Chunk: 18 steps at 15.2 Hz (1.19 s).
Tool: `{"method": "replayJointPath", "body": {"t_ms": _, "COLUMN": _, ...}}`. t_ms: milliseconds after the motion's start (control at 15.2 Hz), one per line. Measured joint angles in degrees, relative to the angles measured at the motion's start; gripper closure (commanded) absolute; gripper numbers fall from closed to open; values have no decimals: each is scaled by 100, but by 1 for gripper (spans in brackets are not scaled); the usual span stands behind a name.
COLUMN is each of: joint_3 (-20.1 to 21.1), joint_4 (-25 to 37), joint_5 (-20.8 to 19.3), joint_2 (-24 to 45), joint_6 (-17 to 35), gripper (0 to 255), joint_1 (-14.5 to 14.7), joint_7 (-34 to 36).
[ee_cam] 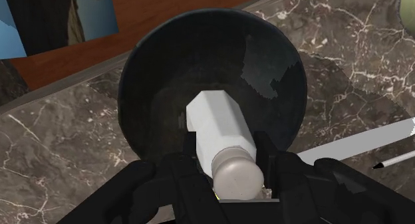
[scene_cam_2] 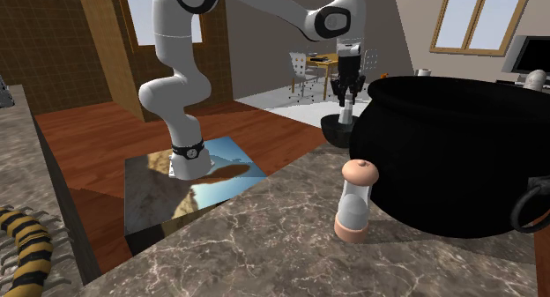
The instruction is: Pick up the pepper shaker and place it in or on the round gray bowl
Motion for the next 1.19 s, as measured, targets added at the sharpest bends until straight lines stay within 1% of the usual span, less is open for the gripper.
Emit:
{"method": "replayJointPath", "body": {"t_ms": 66, "joint_3": 0, "joint_4": 0, "joint_5": 0, "joint_2": 0, "joint_6": 0, "gripper": 0, "joint_1": 0, "joint_7": 0}}
{"method": "replayJointPath", "body": {"t_ms": 462, "joint_3": 0, "joint_4": 0, "joint_5": -1, "joint_2": 0, "joint_6": 1, "gripper": 0, "joint_1": 0, "joint_7": 0}}
{"method": "replayJointPath", "body": {"t_ms": 792, "joint_3": 58, "joint_4": 388, "joint_5": 221, "joint_2": -242, "joint_6": -547, "gripper": 0, "joint_1": -39, "joint_7": -146}}
{"method": "replayJointPath", "body": {"t_ms": 1188, "joint_3": 63, "joint_4": 457, "joint_5": 248, "joint_2": -269, "joint_6": -639, "gripper": 0, "joint_1": -42, "joint_7": -164}}
